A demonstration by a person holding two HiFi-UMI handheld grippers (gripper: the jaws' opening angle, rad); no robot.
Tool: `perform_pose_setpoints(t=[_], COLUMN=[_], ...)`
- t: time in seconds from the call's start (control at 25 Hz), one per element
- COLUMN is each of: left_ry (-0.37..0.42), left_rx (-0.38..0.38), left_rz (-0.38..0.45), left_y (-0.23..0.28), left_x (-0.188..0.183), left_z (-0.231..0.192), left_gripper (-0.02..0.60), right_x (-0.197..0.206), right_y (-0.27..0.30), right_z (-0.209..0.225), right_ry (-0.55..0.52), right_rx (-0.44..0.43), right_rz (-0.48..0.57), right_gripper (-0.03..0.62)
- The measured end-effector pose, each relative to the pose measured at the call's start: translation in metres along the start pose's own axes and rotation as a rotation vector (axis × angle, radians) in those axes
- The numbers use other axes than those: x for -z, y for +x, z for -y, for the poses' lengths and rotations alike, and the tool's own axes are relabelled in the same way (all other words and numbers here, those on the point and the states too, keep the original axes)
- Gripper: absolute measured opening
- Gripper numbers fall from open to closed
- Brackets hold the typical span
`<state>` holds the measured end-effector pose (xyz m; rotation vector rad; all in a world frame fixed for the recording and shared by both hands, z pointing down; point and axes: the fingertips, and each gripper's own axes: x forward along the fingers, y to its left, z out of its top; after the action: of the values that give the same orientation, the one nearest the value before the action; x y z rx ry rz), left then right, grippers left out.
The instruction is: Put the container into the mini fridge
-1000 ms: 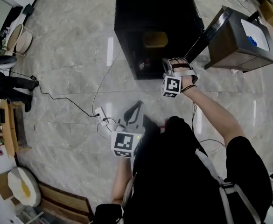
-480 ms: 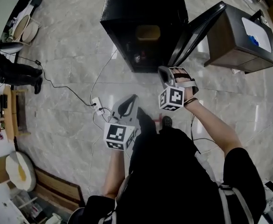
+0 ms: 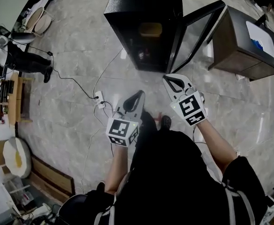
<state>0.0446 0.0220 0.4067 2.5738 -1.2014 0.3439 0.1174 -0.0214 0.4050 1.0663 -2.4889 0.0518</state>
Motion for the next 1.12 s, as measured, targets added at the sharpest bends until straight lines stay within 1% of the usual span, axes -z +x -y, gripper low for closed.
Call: perform_pose_setpoints(t=[0.12,0.24,0.44,0.56,0.96,1.12], left_ry=[0.004,0.004,0.005,0.012,0.043,0.033], left_rx=[-0.011,-0.022,-0.036,-0.032,-0.004,-0.008], left_rz=[0.02,0.032,0.05,0.052,0.051,0.055], left_y=[-0.009,-0.019,-0.025,-0.023,-0.008,-0.006], left_x=[-0.005,-0.01,-0.016,-0.019,-0.025,-0.023], left_z=[0.013,0.018,0.021,0.023,0.031,0.03], left_gripper=[0.041,0.041,0.041,0.041,0.041,0.041], right_x=[-0.019,-0.033,-0.022,-0.017,-0.011,-0.006], right_y=[-0.03,-0.05,-0.064,-0.067,-0.067,-0.067], right_z=[-0.011,-0.02,-0.022,-0.023,-0.017,-0.015], right_ry=[0.15,0.206,0.273,0.29,0.28,0.274], right_rx=[-0.082,-0.132,-0.145,-0.144,-0.134,-0.131], right_rz=[0.111,0.188,0.199,0.198,0.199,0.183], right_gripper=[0.017,0.017,0.017,0.017,0.017,0.017])
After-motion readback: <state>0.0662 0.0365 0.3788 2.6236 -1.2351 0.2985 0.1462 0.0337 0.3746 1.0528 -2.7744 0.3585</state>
